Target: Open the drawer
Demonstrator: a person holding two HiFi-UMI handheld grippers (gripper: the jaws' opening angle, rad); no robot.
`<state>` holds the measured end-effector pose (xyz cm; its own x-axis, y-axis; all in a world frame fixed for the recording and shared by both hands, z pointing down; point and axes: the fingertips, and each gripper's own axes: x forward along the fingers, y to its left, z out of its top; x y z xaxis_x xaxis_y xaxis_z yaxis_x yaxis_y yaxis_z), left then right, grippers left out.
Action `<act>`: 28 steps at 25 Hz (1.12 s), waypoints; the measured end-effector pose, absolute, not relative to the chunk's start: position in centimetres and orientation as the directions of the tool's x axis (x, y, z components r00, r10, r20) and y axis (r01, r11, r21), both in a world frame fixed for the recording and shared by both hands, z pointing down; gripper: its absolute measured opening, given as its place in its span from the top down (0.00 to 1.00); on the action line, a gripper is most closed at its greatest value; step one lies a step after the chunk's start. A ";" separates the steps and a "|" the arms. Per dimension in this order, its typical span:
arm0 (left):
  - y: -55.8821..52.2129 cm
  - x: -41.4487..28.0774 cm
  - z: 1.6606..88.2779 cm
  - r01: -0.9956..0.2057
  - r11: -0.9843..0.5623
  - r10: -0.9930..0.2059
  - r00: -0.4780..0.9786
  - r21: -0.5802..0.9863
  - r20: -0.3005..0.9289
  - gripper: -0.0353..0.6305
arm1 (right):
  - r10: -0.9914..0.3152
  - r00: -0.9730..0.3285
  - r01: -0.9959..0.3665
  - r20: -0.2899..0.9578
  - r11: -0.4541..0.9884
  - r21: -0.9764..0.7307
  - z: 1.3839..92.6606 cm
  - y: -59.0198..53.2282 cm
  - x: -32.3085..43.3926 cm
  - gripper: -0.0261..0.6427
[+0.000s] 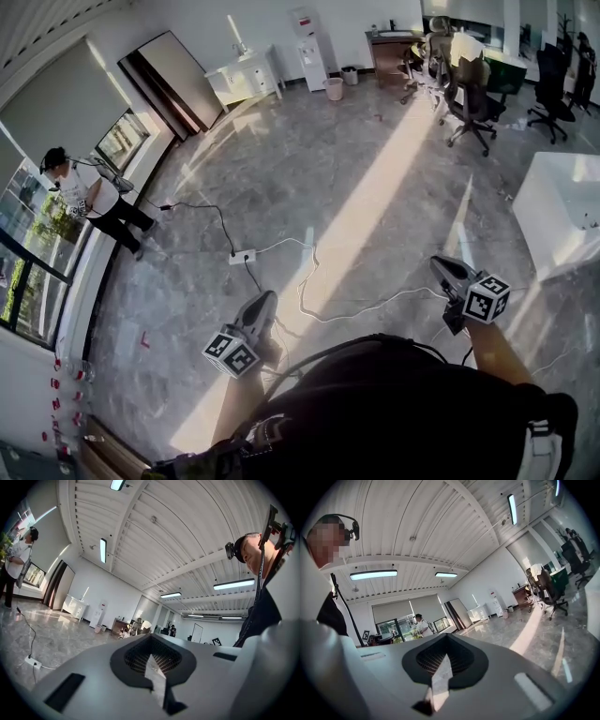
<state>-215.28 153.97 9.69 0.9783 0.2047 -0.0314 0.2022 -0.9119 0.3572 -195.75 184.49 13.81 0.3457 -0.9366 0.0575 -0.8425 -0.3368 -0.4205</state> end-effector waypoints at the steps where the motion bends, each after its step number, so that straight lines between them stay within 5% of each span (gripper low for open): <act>1: 154.7 -214.8 9.8 0.207 -0.910 0.211 0.977 0.359 -0.028 0.95 | -0.936 0.347 -0.839 0.060 -0.338 -0.425 14.1 185.1 -195.4 0.96; 14: 154.3 -210.8 11.8 0.209 -0.897 0.223 0.975 0.391 -0.009 0.95 | -0.939 0.331 -0.837 0.093 -0.337 -0.430 16.3 184.3 -191.7 0.96; 28: 133.2 -205.8 10.9 0.289 -0.863 0.278 0.956 0.414 -0.088 0.95 | -0.917 0.384 -0.852 0.110 -0.398 -0.340 12.5 164.6 -188.1 0.96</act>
